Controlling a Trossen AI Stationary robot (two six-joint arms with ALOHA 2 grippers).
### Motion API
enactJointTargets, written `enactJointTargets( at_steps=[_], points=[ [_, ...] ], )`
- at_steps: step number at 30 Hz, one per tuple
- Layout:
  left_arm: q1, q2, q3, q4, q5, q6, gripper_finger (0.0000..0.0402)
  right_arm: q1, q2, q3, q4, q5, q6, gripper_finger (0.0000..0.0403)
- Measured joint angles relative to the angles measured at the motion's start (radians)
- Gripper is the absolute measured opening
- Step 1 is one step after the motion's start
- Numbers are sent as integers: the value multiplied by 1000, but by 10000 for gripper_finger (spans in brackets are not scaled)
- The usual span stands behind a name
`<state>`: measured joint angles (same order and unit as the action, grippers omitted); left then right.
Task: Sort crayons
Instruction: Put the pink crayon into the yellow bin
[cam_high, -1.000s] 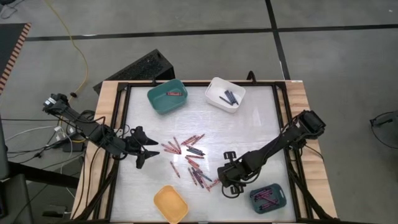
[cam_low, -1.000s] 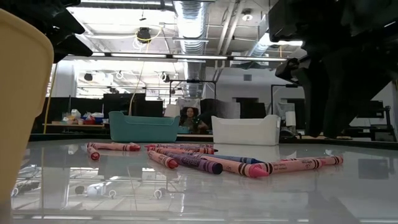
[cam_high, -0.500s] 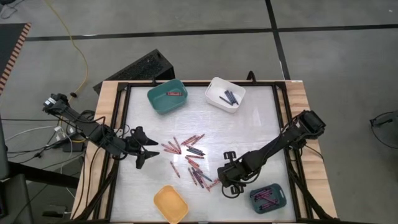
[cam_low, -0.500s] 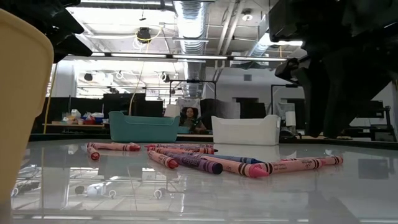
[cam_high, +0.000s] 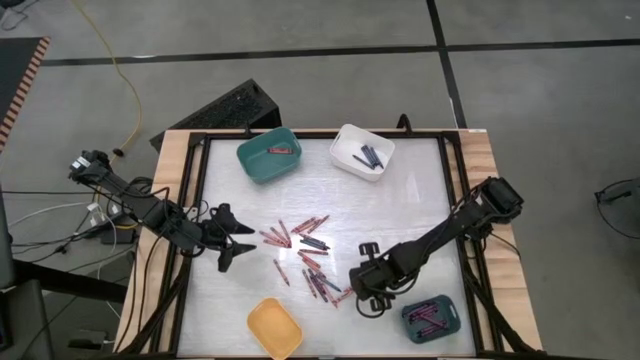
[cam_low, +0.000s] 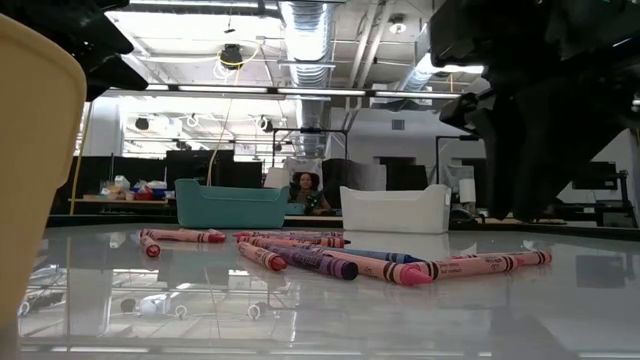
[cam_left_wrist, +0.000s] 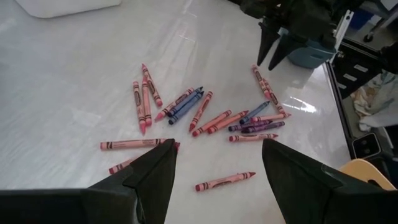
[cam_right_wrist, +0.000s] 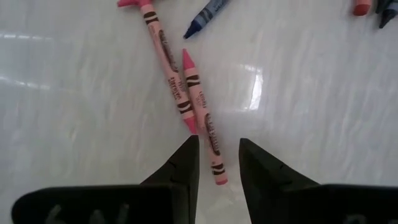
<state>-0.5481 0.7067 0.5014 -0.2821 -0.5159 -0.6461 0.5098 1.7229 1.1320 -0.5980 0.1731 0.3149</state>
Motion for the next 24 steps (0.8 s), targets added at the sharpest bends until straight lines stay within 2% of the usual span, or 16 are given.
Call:
enactJointTargets(
  at_steps=[20, 24],
  points=[
    [0, 0, 0, 19, 16, 36, 228, -8, 0, 0, -1, 8, 17, 107],
    [0, 0, 0, 64, 14, 86, 228, -7, 0, 0, -19, 8, 17, 107]
  ],
)
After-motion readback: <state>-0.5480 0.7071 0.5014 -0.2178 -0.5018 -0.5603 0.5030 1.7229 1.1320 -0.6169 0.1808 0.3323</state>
